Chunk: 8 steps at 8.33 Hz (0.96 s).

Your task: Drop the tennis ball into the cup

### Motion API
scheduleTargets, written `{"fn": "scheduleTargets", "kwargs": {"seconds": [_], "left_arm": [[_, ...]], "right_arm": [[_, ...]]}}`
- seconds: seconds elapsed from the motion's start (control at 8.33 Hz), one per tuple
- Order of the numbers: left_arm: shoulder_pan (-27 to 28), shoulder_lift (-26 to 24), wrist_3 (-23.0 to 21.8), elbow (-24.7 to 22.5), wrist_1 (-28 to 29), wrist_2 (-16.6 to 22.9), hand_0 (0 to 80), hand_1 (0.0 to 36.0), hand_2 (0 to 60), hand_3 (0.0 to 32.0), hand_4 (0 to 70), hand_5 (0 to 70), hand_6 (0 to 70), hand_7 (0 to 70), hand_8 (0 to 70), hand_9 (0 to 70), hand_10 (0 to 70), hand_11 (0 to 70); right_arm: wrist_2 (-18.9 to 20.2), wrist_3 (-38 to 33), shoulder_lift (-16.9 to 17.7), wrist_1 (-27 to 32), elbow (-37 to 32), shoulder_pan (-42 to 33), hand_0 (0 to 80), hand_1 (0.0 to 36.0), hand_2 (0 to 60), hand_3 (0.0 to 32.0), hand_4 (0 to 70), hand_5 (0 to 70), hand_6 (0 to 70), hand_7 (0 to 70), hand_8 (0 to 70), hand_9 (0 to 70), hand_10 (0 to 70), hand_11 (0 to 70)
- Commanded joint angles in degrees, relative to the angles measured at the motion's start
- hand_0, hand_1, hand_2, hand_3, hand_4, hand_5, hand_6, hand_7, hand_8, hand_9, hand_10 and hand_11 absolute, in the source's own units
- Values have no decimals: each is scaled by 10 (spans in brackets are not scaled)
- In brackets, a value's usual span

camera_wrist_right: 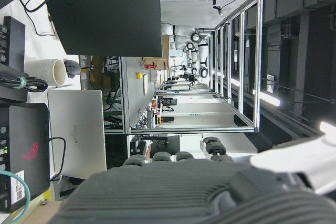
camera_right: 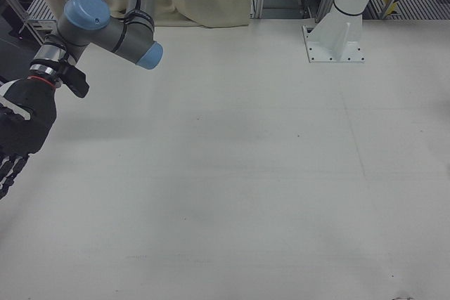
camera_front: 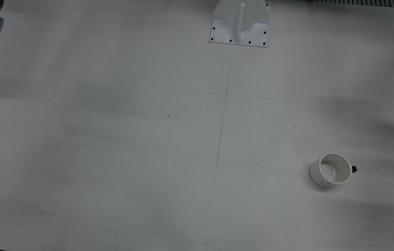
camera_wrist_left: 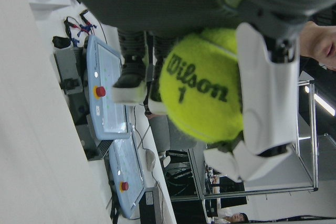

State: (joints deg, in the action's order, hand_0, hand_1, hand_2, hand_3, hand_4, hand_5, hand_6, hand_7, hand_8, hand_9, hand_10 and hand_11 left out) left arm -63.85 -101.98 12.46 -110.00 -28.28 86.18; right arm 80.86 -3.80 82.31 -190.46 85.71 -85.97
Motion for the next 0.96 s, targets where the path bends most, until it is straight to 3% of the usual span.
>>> {"fn": "scheduleTargets", "kwargs": {"seconds": [0.0, 0.12, 0.24, 0.36, 0.6, 0.72, 0.84], "left_arm": [[-140, 0, 5, 37, 3, 5, 555, 270, 521, 0, 386, 203, 665, 700, 466, 654, 473, 680], [-149, 5, 5, 36, 7, 5, 554, 275, 500, 0, 380, 180, 537, 700, 445, 654, 469, 674], [-150, 8, 4, 28, 9, 5, 548, 269, 523, 0, 383, 193, 655, 700, 463, 652, 464, 665], [-139, 6, 3, 17, 16, 6, 543, 268, 552, 0, 392, 199, 695, 700, 468, 650, 456, 655], [-18, 1, 5, -36, -18, -5, 532, 259, 590, 0, 397, 210, 670, 700, 463, 649, 448, 642], [39, -1, 5, -37, -18, -38, 521, 258, 595, 0, 399, 192, 691, 700, 467, 650, 446, 638], [70, -1, 6, -36, -19, -58, 515, 252, 588, 0, 400, 182, 611, 700, 452, 647, 442, 631]], "right_arm": [[0, 0, 0, 1, -1, 0, 0, 0, 0, 0, 0, 0, 0, 0, 0, 0, 0, 0], [0, 0, 0, 0, 0, 0, 0, 0, 0, 0, 0, 0, 0, 0, 0, 0, 0, 0], [0, 0, 0, 0, 0, -1, 0, 0, 0, 0, 0, 0, 0, 0, 0, 0, 0, 0], [0, 0, 0, 0, 0, 0, 0, 0, 0, 0, 0, 0, 0, 0, 0, 0, 0, 0], [0, -1, 0, 0, -1, -1, 0, 0, 0, 0, 0, 0, 0, 0, 0, 0, 0, 0], [0, -1, 0, 0, -2, 0, 0, 0, 0, 0, 0, 0, 0, 0, 0, 0, 0, 0], [0, -1, 0, 0, -2, 0, 0, 0, 0, 0, 0, 0, 0, 0, 0, 0, 0, 0]]}}
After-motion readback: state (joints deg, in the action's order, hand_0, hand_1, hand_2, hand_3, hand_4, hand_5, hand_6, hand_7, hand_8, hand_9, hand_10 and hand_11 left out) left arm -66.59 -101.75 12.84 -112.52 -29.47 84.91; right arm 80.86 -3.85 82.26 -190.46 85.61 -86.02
